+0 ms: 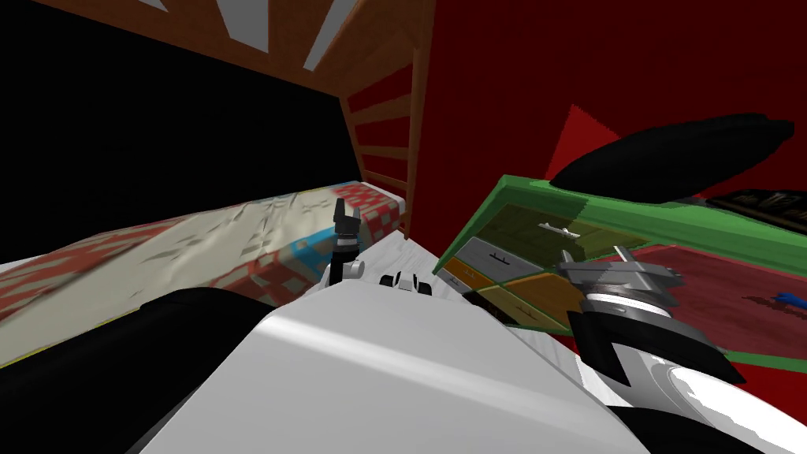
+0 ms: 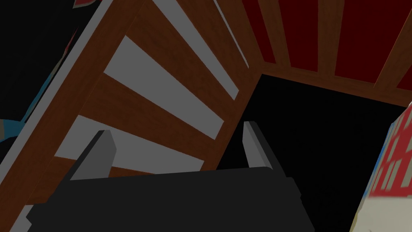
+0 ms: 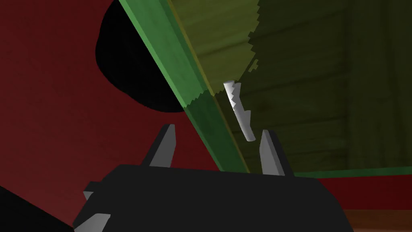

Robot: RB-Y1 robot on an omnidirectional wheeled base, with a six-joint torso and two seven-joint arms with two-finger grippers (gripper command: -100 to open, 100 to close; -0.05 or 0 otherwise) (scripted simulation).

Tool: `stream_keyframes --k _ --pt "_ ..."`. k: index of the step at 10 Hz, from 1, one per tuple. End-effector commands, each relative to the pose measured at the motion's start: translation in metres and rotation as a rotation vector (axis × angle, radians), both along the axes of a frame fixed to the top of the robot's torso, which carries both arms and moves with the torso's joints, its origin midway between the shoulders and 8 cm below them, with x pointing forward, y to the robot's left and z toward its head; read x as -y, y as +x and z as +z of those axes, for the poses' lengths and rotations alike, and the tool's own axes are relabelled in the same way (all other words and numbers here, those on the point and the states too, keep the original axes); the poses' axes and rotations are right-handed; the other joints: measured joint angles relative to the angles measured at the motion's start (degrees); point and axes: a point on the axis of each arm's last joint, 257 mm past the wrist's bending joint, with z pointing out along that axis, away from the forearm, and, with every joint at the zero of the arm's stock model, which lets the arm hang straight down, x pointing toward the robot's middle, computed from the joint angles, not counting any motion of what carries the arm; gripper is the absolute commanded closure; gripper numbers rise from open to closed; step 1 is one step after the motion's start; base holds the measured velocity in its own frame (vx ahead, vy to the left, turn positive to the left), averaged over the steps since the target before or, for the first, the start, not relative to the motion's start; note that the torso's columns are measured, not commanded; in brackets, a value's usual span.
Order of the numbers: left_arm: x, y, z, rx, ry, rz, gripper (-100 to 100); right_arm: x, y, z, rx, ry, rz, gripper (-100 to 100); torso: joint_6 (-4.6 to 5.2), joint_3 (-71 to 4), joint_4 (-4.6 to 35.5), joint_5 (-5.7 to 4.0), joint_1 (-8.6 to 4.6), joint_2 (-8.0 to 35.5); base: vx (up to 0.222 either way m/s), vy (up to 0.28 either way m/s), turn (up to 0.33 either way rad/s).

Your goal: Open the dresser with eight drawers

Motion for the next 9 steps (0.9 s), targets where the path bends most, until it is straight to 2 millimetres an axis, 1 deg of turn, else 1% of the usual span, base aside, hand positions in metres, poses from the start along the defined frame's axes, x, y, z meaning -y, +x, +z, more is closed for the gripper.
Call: stream_keyframes --k 1,2,3,4,5,7,9 --pt "0.0 0.0 0.0 0.0 0.0 0.0 0 0.003 0.0 0.006 0.014 -0.034 -0.028 -100 0.01 0.2 0.1 0.05 0.13 0.3 0.131 -0.114 0.042" --pt "0.0 0.0 0.0 0.0 0.0 0.0 0 0.002 -0.001 0.004 0.011 -0.024 -0.02 -100 0.02 0.4 0.2 0.08 0.23 0.6 0.062 -0.057 0.016" --pt "0.0 0.0 0.0 0.0 0.0 0.0 0 -0.002 -0.002 0.011 0.012 -0.024 -0.014 -100 0.05 0.6 0.3 0.16 0.54 0.9 0.106 -0.064 -0.075" --pt "0.0 0.0 0.0 0.0 0.0 0.0 0 0.0 -0.001 0.007 0.011 -0.025 -0.017 -100 0.06 0.5 0.3 0.19 0.51 0.8 0.066 -0.039 -0.016" --pt "0.0 0.0 0.0 0.0 0.0 0.0 0 -0.001 -0.001 0.008 0.011 -0.025 -0.017 100 0.02 0.5 0.2 0.16 0.53 0.8 0.01 -0.007 0.006" --pt "0.0 0.0 0.0 0.0 0.0 0.0 0 -0.004 -0.001 0.009 0.012 -0.024 -0.011 100 -0.03 0.6 0.2 0.06 0.62 0.9 -0.084 0.069 -0.04" --pt "0.0 0.0 0.0 0.001 -0.001 0.0 0 -0.007 -0.002 0.011 0.013 -0.023 -0.004 100 -0.06 0.6 0.2 0.13 0.58 0.9 -0.177 0.098 -0.024"
